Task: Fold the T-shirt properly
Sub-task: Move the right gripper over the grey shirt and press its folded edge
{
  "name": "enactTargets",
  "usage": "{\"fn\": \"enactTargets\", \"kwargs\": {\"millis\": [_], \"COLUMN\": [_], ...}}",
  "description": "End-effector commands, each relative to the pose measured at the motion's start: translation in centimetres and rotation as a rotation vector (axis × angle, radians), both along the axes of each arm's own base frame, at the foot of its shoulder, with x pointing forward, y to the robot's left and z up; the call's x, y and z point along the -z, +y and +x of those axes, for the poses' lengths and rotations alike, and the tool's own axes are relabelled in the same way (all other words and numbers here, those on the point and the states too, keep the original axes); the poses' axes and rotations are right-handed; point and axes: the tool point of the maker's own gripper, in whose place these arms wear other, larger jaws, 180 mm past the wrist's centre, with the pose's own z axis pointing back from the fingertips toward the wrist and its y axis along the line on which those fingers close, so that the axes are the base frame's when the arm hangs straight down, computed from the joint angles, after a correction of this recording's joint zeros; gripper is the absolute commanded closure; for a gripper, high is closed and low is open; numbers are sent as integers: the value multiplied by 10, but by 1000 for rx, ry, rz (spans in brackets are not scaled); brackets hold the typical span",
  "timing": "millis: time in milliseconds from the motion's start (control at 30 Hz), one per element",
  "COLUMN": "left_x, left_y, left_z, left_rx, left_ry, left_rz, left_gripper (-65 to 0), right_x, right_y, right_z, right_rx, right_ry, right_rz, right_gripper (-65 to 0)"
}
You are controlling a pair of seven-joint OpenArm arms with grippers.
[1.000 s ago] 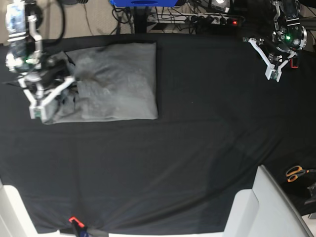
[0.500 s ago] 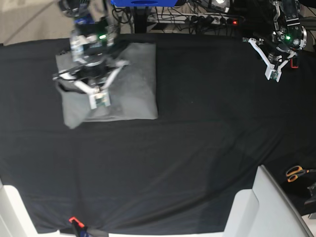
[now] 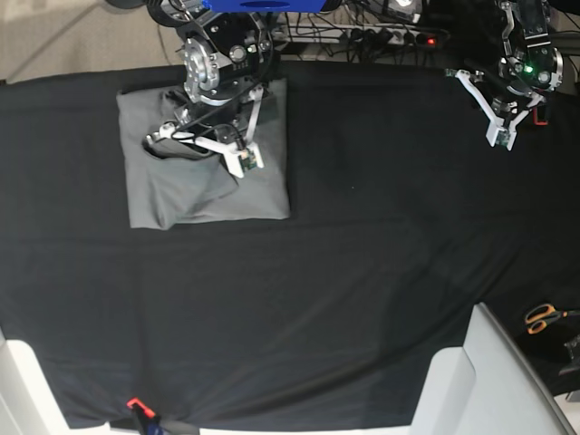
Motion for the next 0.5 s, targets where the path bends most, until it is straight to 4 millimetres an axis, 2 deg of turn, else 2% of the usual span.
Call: {"fn": "enactTargets", "kwargs": {"millis": [0,167,233,367,467], "left_x": [-8,-8,-8,-8,-8], "left_y": [7,7,7,7,7], "left_z": [6,6,6,6,7], "left_rx": [5,5,5,5,5], "left_ry": [-25,-25,-25,-25,-27], "left_rz": [19,19,19,19,19], "left_gripper": [0,0,0,0,0], "right_x": [-18,-22,-30,-42,-42], "right_y": [28,40,43,50,57], "right_z": [10,15,19,22,21], "right_rx": [-46,-81,-87,-62,-79], "right_ry": [-80,-98,-121,-133,-105], "right_rz": [3,12,29,131,174], "right_gripper": [-3,-2,-2,-2,-2]}}
